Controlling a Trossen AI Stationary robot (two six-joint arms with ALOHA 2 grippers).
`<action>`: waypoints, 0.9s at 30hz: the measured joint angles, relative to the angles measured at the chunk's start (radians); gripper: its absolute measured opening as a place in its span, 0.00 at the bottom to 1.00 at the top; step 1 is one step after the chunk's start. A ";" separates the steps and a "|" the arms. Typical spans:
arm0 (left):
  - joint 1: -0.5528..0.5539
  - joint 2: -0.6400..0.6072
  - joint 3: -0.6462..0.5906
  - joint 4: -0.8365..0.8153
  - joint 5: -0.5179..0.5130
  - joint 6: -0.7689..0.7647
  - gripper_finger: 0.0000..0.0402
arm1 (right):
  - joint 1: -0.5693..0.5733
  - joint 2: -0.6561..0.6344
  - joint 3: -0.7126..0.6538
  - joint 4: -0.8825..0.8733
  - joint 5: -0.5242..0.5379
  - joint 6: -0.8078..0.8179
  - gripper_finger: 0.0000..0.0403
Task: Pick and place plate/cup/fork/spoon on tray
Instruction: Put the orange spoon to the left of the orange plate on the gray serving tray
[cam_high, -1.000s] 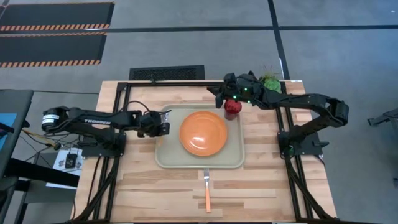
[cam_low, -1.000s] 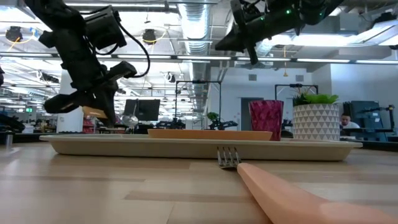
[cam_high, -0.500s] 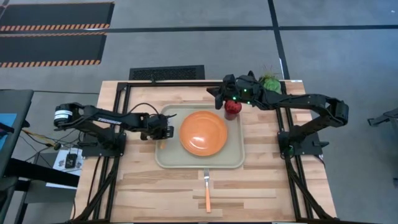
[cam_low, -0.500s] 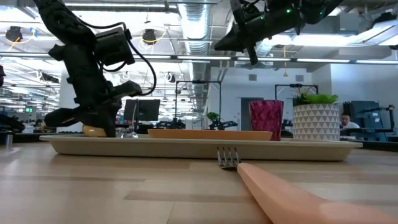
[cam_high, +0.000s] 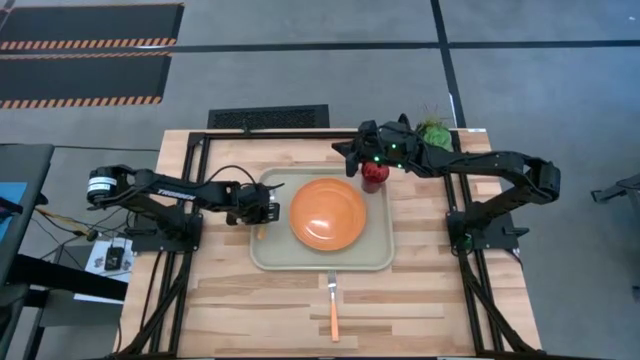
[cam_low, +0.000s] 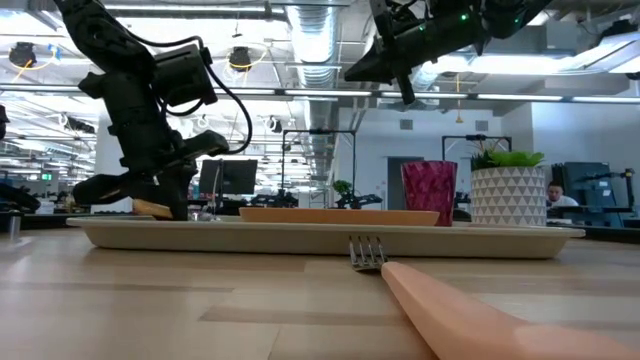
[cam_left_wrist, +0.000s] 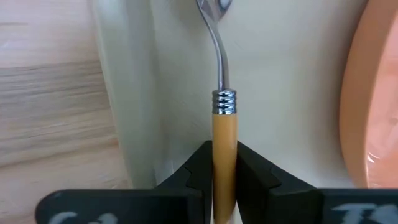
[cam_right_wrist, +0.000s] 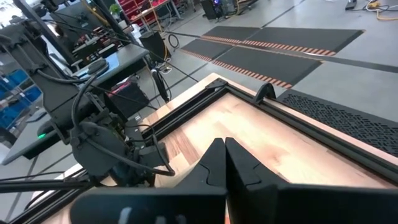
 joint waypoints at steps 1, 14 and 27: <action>0.000 0.000 0.000 0.000 0.003 0.000 0.11 | 0.000 0.000 0.000 0.000 0.000 0.000 0.02; 0.000 0.001 0.011 -0.023 0.018 0.009 0.11 | 0.000 0.000 0.000 -0.001 0.000 -0.001 0.02; 0.000 0.000 0.013 -0.019 0.029 0.020 0.34 | 0.000 0.000 0.000 -0.003 -0.001 -0.002 0.02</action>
